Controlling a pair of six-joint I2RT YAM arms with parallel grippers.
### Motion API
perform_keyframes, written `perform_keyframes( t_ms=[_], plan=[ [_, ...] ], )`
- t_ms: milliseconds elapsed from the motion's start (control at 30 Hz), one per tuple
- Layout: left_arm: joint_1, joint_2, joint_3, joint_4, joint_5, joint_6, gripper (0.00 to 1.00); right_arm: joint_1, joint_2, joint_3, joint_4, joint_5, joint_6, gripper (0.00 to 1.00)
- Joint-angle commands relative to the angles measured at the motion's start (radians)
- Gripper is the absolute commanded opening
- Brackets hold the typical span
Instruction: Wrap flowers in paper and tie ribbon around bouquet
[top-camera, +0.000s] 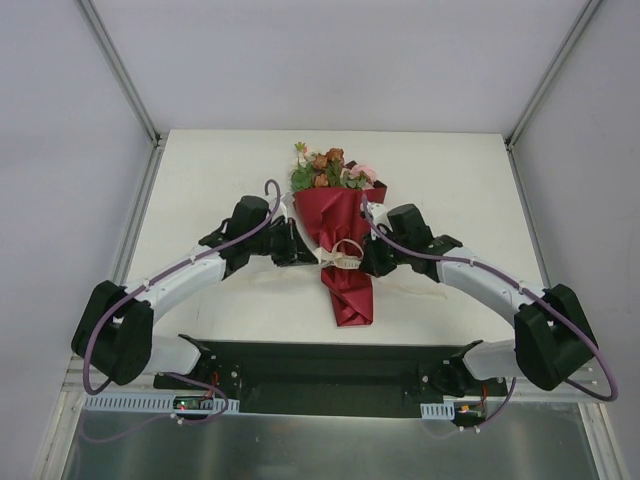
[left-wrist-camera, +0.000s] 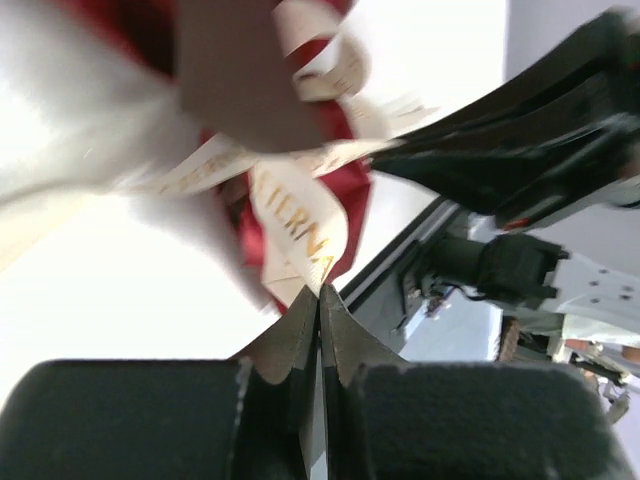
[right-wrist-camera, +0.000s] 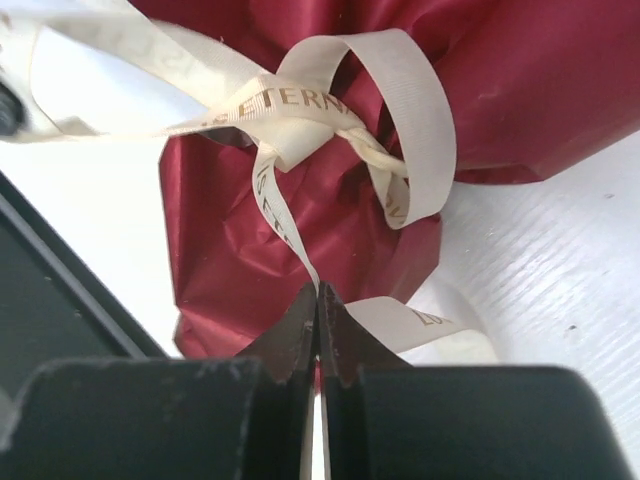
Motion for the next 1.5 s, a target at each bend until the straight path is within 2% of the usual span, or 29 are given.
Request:
perform_keyframes(
  t_ms=[0, 100, 167, 200, 267, 300, 367, 400, 433, 467, 500, 533, 600, 633, 700, 867, 967, 1033, 1167, 1300, 1467],
  plan=[
    [-0.007, -0.111, -0.172, -0.035, -0.127, 0.021, 0.0, 0.002, 0.005, 0.079, -0.076, -0.025, 0.188, 0.0],
    [-0.009, -0.157, -0.251, -0.065, -0.141, 0.017, 0.06, 0.0, 0.023, 0.091, -0.068, -0.031, 0.287, 0.01],
    [-0.014, -0.192, -0.271, -0.081, -0.121, 0.035, 0.25, 0.002, 0.043, 0.087, -0.054, -0.035, 0.318, 0.0],
    [-0.017, -0.212, -0.263, -0.107, -0.121, 0.05, 0.43, 0.0, 0.051, 0.087, -0.051, -0.043, 0.32, 0.0],
    [-0.018, -0.275, -0.222, -0.202, -0.142, 0.116, 0.61, -0.001, 0.059, 0.088, -0.057, -0.04, 0.327, 0.0],
    [-0.018, -0.29, -0.156, -0.225, -0.154, 0.139, 0.77, -0.001, 0.053, 0.068, -0.046, -0.031, 0.341, 0.0],
    [-0.017, -0.277, -0.066, -0.265, -0.147, 0.198, 0.81, -0.006, 0.046, 0.045, -0.018, -0.04, 0.37, 0.0],
    [-0.017, -0.25, 0.035, -0.266, -0.127, 0.213, 0.81, -0.006, 0.046, 0.034, -0.006, -0.038, 0.378, 0.0],
    [-0.017, -0.154, 0.092, -0.265, -0.1, 0.231, 0.76, -0.007, 0.048, 0.031, 0.0, -0.046, 0.386, 0.0],
    [-0.018, -0.09, 0.153, -0.279, -0.058, 0.277, 0.69, -0.007, 0.048, 0.027, 0.002, -0.048, 0.396, 0.01],
    [-0.018, -0.027, 0.28, -0.302, 0.01, 0.296, 0.63, -0.009, 0.046, 0.025, 0.003, -0.04, 0.415, 0.0],
    [-0.021, 0.096, 0.338, -0.312, 0.055, 0.317, 0.54, -0.012, 0.036, 0.01, 0.005, -0.037, 0.425, 0.0],
    [-0.029, 0.217, 0.51, -0.421, 0.08, 0.42, 0.51, -0.017, 0.019, -0.007, 0.023, -0.031, 0.444, 0.01],
    [-0.034, 0.319, 0.56, -0.456, 0.106, 0.464, 0.52, -0.021, 0.001, -0.025, 0.028, -0.028, 0.464, 0.01],
    [-0.041, 0.398, 0.673, -0.548, 0.102, 0.587, 0.54, -0.023, -0.015, -0.044, 0.057, -0.031, 0.479, 0.01],
    [-0.061, 0.539, 0.76, -0.569, 0.069, 0.818, 0.54, -0.032, -0.01, -0.055, 0.097, -0.058, 0.501, 0.01],
    [-0.098, 0.607, 0.818, -0.561, -0.001, 0.873, 0.57, -0.03, -0.001, -0.048, 0.109, -0.072, 0.504, 0.0],
    [-0.106, 0.651, 0.843, -0.556, -0.03, 0.874, 0.57, -0.032, 0.003, -0.047, 0.117, -0.074, 0.508, 0.0],
    [-0.11, 0.677, 0.851, -0.55, -0.037, 0.885, 0.5, -0.032, 0.003, -0.053, 0.126, -0.066, 0.538, 0.0],
    [-0.11, 0.679, 0.826, -0.55, -0.007, 0.893, 0.38, -0.035, 0.022, -0.048, 0.138, -0.037, 0.611, 0.0],
    [-0.116, 0.693, 0.815, -0.55, 0.028, 0.89, 0.36, -0.044, 0.074, -0.039, 0.153, -0.045, 0.691, 0.0]
  ],
)
